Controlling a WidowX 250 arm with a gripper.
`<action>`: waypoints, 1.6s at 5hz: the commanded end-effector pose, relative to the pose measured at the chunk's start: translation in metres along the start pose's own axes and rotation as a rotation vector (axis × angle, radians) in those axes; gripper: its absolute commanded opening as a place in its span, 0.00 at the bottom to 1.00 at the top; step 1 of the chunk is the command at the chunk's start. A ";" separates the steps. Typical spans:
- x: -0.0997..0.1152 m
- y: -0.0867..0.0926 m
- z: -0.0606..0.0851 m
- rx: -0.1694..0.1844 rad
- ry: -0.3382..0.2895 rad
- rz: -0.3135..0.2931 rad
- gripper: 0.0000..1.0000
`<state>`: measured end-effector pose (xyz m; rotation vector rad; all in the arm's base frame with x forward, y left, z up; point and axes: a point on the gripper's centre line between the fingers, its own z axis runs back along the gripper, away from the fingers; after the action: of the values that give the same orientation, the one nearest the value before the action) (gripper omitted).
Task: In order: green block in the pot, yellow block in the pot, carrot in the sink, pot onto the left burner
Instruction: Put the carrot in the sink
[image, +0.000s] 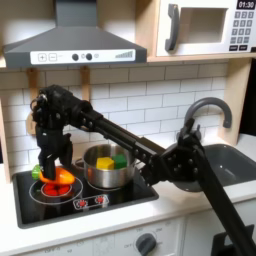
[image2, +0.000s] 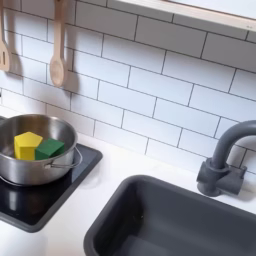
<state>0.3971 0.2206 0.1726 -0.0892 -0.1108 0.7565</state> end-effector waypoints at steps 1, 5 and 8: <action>0.003 0.001 0.000 -0.005 -0.009 0.014 1.00; 0.009 0.000 -0.008 0.002 -0.024 0.032 1.00; 0.007 0.002 -0.033 0.021 -0.022 0.032 1.00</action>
<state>0.4041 0.2275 0.1390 -0.0607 -0.1229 0.7949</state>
